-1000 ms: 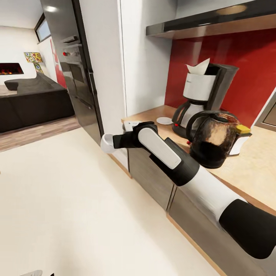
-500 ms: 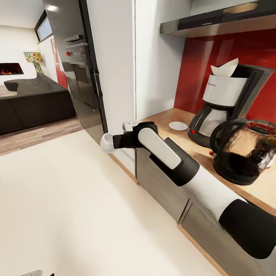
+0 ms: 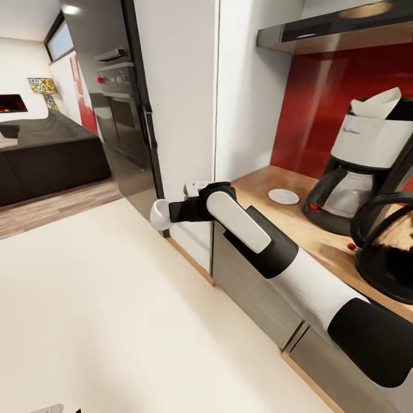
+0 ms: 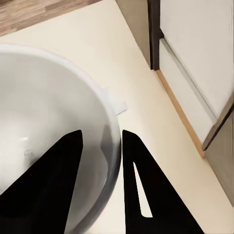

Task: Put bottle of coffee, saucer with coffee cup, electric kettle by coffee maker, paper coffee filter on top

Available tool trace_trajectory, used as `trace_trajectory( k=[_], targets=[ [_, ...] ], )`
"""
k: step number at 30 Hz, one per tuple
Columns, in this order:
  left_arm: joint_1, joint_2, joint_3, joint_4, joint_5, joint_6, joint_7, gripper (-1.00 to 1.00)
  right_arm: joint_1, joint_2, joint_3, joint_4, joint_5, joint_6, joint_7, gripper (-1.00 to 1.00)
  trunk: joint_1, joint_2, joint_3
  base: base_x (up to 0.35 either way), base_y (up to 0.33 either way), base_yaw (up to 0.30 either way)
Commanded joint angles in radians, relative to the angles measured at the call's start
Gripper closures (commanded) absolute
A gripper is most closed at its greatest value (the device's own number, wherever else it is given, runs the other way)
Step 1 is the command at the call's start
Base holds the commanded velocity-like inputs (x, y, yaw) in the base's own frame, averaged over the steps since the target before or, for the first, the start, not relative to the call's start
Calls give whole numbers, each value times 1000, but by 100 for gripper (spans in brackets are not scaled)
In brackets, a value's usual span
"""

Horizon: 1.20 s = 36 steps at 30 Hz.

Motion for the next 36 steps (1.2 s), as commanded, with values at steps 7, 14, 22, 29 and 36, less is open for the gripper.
trace_trajectory(
  k=[7,14,22,29,36],
  targets=[
    [0,0,1,2,6,1,-5,-100,-1,0,1,0,-8,1,-10,100,0,0,1,64,56,-225],
    [0,0,1,3,6,1,-4,-100,-1,0,1,0,-8,1,-10,100,0,0,3,7,6,-247],
    [0,0,1,4,6,0,-4,-100,-1,0,1,0,-8,1,-11,100,0,0,5,1,96,-160],
    [0,0,1,3,6,0,-4,-100,-1,0,1,0,-8,1,-11,100,0,0,5,45,266,-88],
    [0,0,1,4,6,0,-4,-100,-1,0,1,1,-7,1,-11,100,0,0,5,24,59,-237]
  ],
)
